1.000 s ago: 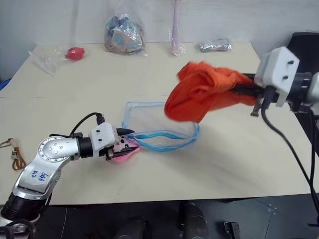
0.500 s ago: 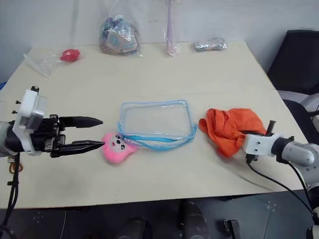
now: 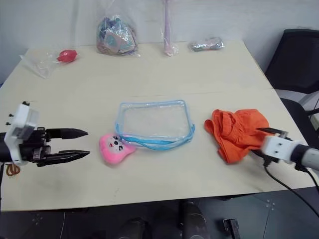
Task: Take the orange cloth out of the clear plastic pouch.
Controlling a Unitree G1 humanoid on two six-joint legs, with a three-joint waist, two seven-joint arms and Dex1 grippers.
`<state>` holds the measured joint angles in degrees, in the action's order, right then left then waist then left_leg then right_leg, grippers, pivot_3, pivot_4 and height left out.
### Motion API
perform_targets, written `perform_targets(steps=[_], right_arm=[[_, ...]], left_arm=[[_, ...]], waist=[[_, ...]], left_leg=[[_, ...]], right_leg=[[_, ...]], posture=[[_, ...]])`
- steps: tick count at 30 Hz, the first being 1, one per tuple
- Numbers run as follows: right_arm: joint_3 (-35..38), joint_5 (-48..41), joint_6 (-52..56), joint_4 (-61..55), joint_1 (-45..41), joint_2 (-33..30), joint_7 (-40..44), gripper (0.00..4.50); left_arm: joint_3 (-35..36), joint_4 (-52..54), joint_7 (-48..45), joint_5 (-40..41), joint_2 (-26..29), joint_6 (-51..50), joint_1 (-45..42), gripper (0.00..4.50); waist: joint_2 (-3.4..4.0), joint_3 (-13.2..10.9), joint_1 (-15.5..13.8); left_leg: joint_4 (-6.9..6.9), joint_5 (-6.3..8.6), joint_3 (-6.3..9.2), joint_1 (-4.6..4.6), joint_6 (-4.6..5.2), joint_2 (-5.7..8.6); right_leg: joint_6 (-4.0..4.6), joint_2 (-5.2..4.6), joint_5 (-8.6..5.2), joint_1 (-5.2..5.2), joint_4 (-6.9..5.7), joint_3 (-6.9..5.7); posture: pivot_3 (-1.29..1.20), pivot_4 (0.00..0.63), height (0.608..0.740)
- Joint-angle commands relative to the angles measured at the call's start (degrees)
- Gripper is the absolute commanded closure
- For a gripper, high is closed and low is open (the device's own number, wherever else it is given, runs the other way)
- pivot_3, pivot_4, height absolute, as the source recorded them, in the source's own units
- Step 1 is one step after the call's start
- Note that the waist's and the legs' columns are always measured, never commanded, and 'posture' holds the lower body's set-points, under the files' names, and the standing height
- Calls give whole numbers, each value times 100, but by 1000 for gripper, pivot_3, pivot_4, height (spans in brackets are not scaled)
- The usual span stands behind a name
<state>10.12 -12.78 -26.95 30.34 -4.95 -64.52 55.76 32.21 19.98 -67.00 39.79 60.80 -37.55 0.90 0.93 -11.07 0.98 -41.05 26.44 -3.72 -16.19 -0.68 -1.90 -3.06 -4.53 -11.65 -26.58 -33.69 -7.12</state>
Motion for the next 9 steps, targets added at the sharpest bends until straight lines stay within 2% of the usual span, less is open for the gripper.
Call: perform_targets(steps=[1,3,6,9], right_arm=[[1390,-1326,2020,-682,1016,-526,1125,14],[2107,-1638,2899,-800,1630,-637,1530,14],[2927,-1778,3633,-927,2174,-582,1762,14],[3279,-1699,3912,-1229,2516,-365,1796,14]], left_arm=[[783,-272,-286,-370,-13,461,532,1230],[1057,-424,-394,-558,-124,816,825,1230],[1222,-533,-405,-720,-227,1098,1078,1230],[1146,-555,-349,-742,-265,1157,1119,1230]], waist=[[0,0,-14],[3,-1,-37],[-6,3,-74],[-6,3,-80]], left_leg=[[1,1,-1,-2,2,0],[3,4,-5,2,6,0],[6,13,-9,10,18,-1],[5,19,-12,16,27,1]], right_leg=[[0,1,0,-2,1,-1],[0,2,0,-2,24,-4],[-1,3,0,1,27,-13],[-4,1,1,-1,22,-5]], posture=[[0,150,740],[0,150,740],[0,150,740],[0,150,740]])
